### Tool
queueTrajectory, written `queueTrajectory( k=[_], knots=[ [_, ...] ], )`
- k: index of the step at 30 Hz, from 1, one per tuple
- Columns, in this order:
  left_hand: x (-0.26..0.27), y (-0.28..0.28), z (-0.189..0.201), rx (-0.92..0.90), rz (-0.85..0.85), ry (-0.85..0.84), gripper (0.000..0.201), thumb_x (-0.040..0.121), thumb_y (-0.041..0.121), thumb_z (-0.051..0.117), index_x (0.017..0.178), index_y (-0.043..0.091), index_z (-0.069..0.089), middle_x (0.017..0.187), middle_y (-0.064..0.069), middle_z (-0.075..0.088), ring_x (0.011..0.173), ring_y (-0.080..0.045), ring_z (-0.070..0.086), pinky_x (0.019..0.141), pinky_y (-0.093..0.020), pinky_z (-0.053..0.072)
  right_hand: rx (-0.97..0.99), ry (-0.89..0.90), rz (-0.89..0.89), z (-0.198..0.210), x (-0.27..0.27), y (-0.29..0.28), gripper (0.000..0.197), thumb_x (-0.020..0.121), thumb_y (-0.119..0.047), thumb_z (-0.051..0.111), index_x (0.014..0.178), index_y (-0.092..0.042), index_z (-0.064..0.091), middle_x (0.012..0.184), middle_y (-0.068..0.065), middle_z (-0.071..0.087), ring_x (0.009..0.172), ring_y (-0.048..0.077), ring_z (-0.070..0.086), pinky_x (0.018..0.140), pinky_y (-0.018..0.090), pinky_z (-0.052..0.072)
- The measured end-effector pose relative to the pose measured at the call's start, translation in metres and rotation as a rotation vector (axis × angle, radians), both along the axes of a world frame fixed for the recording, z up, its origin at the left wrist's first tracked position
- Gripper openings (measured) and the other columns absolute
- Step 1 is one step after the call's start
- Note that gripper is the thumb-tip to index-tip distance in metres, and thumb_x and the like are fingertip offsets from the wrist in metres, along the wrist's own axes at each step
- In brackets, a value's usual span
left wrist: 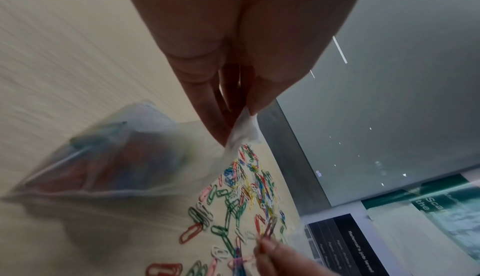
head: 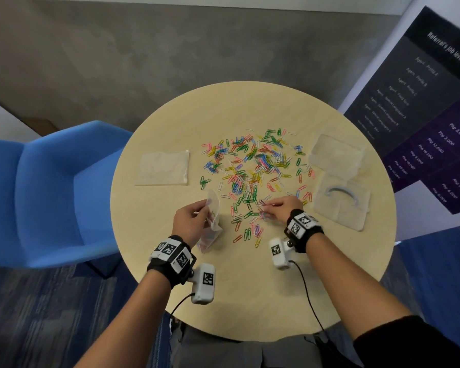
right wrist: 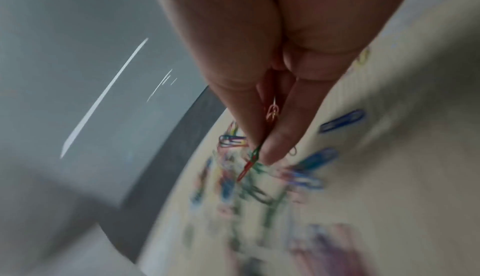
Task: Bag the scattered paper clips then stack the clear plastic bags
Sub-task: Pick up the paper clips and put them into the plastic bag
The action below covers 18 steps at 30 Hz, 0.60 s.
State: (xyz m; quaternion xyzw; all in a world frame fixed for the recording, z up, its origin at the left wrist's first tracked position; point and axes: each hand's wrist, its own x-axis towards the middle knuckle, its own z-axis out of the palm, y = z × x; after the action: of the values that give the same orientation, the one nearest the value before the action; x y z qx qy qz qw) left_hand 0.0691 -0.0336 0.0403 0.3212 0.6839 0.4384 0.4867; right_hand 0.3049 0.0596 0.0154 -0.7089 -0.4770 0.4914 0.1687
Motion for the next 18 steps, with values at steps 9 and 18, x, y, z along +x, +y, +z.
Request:
queueTrajectory(
  k=[9, 18],
  knots=[
    [0.043, 0.013, 0.007, 0.042, -0.123, 0.049, 0.024, 0.097, 0.002, 0.053, 0.115, 0.003, 0.068, 0.081, -0.012, 0.068, 0.063, -0.012, 0.066, 0.065, -0.021, 0.056, -0.230, 0.753, -0.126, 0.047, -0.045, -0.026, 0.013, 0.082, 0.008, 0.067, 0.094, 0.003, 0.070, 0.088, 0.015, 0.073, 0.077, 0.021, 0.072, 0.069, 0.022, 0.060],
    [0.060, 0.010, -0.006, 0.065, -0.243, 0.212, 0.026, 0.094, 0.014, 0.058, 0.117, 0.012, 0.070, 0.092, -0.009, 0.074, 0.075, -0.022, 0.068, 0.081, -0.047, 0.059, -0.042, -0.077, 0.297, 0.050, -0.058, -0.020, 0.017, 0.083, -0.009, 0.061, 0.089, -0.010, 0.077, 0.084, 0.009, 0.073, 0.082, 0.023, 0.069, 0.075, 0.028, 0.057]
  ],
)
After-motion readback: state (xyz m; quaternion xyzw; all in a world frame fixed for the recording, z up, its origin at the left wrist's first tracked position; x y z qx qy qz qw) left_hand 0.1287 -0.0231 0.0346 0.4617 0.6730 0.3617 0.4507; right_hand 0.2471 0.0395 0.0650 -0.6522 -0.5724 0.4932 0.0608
